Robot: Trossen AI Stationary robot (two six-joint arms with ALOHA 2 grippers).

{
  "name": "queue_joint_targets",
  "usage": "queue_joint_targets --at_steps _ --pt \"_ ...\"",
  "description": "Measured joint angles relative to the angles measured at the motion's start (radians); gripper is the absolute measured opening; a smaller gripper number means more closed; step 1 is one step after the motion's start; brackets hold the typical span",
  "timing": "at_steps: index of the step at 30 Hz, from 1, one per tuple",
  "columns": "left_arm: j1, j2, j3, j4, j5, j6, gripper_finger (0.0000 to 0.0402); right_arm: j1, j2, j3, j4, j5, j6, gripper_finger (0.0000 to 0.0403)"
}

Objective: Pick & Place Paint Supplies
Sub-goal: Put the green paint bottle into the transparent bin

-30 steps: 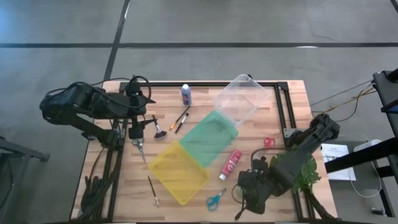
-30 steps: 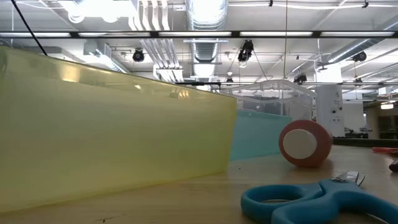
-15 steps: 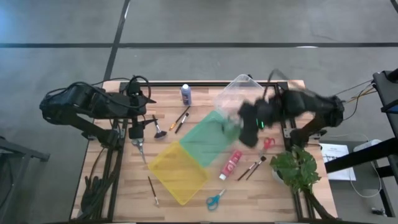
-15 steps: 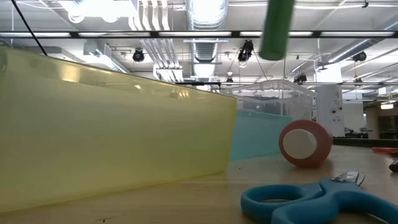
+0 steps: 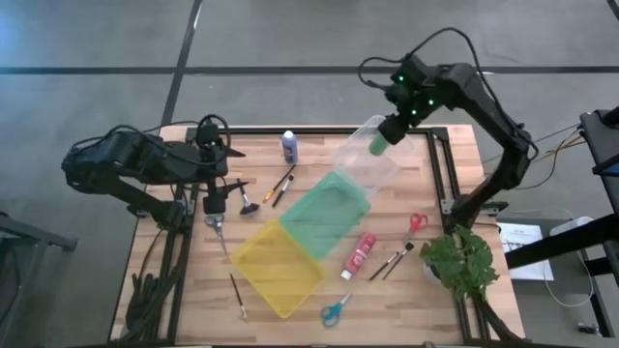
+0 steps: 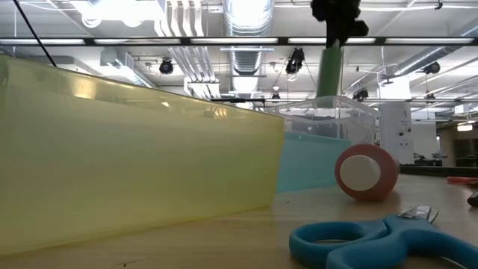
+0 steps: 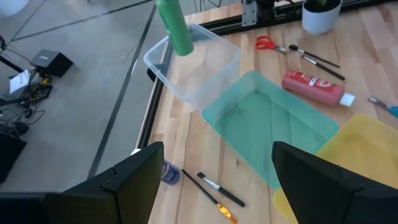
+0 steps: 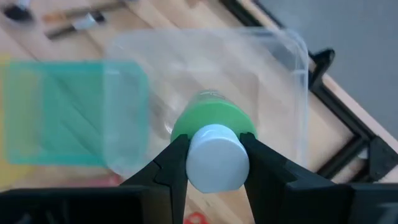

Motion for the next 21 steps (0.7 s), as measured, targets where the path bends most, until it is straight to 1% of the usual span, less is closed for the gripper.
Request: queue_joint_targets --at_steps 2,7,9,12,16,21 --pt "0.001 0.000 0.000 0.009 -0.003 0.000 0.0308 -0.023 0.009 -0.044 0.002 -0.008 -0.054 0.0111" --pt "0.005 0.002 0.000 0.010 -0.016 -0.023 0.0308 -0.024 0.055 -0.135 0.026 0.034 -0.129 0.0111" --pt "0.007 0.002 0.000 0.010 -0.018 -0.032 0.0308 -0.030 0.073 -0.167 0.065 0.043 -0.140 0.0111" --pt "0.007 0.002 0.000 0.010 -0.020 -0.052 0.0308 -0.039 0.085 -0.205 0.114 0.091 -0.152 0.0111" --pt "0.007 0.002 0.000 0.010 -0.019 -0.073 0.0308 -0.059 0.090 -0.242 0.194 0.105 -0.153 0.0111" --pt "0.007 0.002 0.000 0.009 -0.019 -0.083 0.0308 -0.064 0.089 -0.316 0.237 0.106 -0.165 0.0111"
